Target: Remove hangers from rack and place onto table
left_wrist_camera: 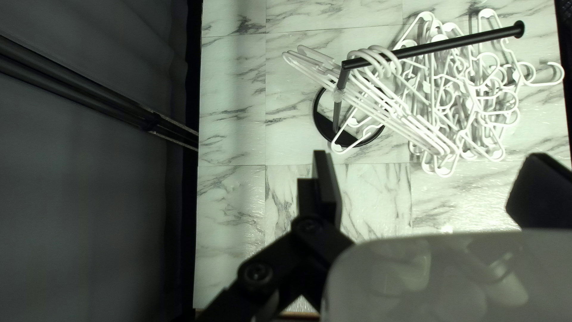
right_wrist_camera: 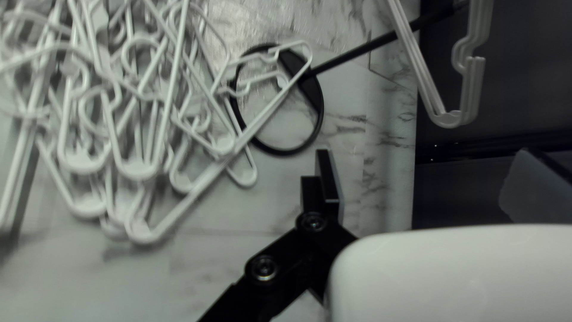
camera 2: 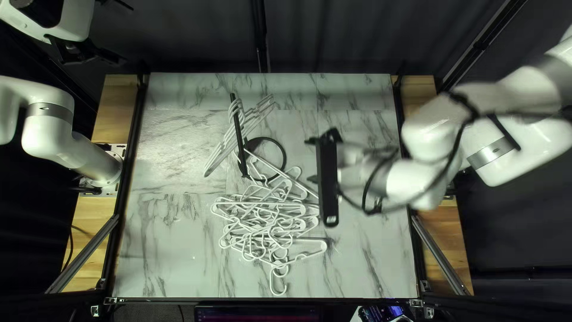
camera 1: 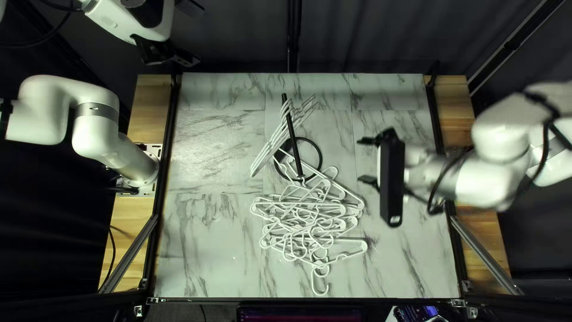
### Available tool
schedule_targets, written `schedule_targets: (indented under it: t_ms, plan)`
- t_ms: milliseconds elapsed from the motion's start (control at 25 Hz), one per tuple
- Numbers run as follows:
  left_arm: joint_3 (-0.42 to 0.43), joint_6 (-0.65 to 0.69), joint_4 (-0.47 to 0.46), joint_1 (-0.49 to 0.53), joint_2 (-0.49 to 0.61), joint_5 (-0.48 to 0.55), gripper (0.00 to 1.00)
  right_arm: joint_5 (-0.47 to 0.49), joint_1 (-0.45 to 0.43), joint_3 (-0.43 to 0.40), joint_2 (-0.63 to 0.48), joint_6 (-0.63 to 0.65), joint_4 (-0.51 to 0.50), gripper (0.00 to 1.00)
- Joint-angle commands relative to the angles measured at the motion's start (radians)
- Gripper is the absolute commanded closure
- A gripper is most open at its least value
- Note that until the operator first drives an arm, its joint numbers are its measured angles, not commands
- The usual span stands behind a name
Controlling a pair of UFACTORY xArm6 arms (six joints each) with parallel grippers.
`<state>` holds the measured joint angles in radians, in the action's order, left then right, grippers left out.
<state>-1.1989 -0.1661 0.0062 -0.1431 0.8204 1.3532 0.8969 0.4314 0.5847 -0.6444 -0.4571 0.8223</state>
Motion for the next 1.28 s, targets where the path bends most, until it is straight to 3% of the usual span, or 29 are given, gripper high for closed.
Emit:
schedule_targets:
  t_ms: [40, 480, 640, 760, 880, 1080, 1280]
  plan:
    - [0.000, 0.000, 0.000, 0.000, 0.000, 0.000, 0.00, -0.017, -0.257, 0.050, -0.181, 0.666, -0.529, 0.00]
    - [0.000, 0.000, 0.000, 0.000, 0.000, 0.000, 0.00, -0.008, -0.251, 0.048, -0.190, 0.669, -0.527, 0.00]
    - [0.000, 0.000, 0.000, 0.000, 0.000, 0.000, 0.00, 0.169, -0.269, 0.216, -0.170, 0.695, -0.556, 0.00]
    - [0.000, 0.000, 0.000, 0.000, 0.000, 0.000, 0.00, 0.365, -0.224, 0.382, -0.120, 0.578, -0.519, 0.00]
    - [0.000, 0.000, 0.000, 0.000, 0.000, 0.000, 0.00, 0.504, -0.197, 0.509, -0.044, 0.465, -0.483, 0.00]
    - [0.000, 0.000, 0.000, 0.000, 0.000, 0.000, 0.00, 0.608, -0.237, 0.587, 0.014, 0.408, -0.473, 0.00]
    - [0.000, 0.000, 0.000, 0.000, 0.000, 0.000, 0.00, 0.608, -0.232, 0.586, 0.014, 0.394, -0.467, 0.00]
